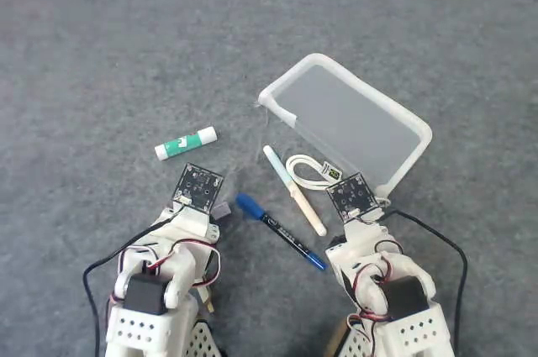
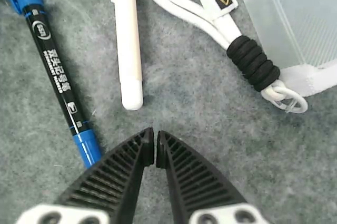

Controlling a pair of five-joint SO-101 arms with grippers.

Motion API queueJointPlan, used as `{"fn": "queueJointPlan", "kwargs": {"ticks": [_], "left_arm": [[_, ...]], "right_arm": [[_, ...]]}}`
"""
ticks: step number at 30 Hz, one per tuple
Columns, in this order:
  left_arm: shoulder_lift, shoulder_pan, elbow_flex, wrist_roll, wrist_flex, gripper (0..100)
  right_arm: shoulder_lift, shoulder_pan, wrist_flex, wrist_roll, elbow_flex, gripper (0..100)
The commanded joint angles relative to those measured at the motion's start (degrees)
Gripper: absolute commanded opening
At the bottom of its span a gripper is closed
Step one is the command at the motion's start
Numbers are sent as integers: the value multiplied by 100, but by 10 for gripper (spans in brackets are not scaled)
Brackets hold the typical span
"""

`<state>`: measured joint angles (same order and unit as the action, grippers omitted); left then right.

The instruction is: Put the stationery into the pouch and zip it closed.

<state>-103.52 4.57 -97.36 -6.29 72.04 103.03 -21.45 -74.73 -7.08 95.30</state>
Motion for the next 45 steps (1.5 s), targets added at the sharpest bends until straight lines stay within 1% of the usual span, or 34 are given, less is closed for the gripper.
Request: {"fn": "queueJointPlan", "kwargs": {"ticks": [1, 6, 9, 19, 22, 25, 30, 33, 36, 38, 41, 45], "left_arm": [[-88, -9, 84, 0, 26, 12], [-88, -9, 84, 0, 26, 12], [-88, -9, 84, 0, 26, 12], [-88, -9, 84, 0, 26, 12], [-88, -9, 84, 0, 26, 12], [-88, -9, 84, 0, 26, 12], [-88, -9, 84, 0, 26, 12], [-88, -9, 84, 0, 26, 12], [-88, -9, 84, 0, 26, 12], [-88, -9, 84, 0, 26, 12], [-88, -9, 84, 0, 26, 12], [-88, -9, 84, 0, 26, 12]], "right_arm": [[92, 57, -40, 53, 123, 8], [92, 75, -40, 9, 114, 8], [84, 84, -127, 9, -149, 8], [84, 92, -189, 9, -1486, 9], [84, 251, -180, 70, -2084, 7], [75, 418, -163, 299, -2576, 6], [84, 646, 418, 809, -3235, 6], [75, 927, 796, 1064, -3543, 6], [40, 1042, 1138, 1160, -3631, 9], [-180, 1042, 1305, 1187, -3701, 9], [-919, 1042, 1297, 1187, -4123, 9], [-2193, 1033, 866, 1310, -4932, 7]]}}
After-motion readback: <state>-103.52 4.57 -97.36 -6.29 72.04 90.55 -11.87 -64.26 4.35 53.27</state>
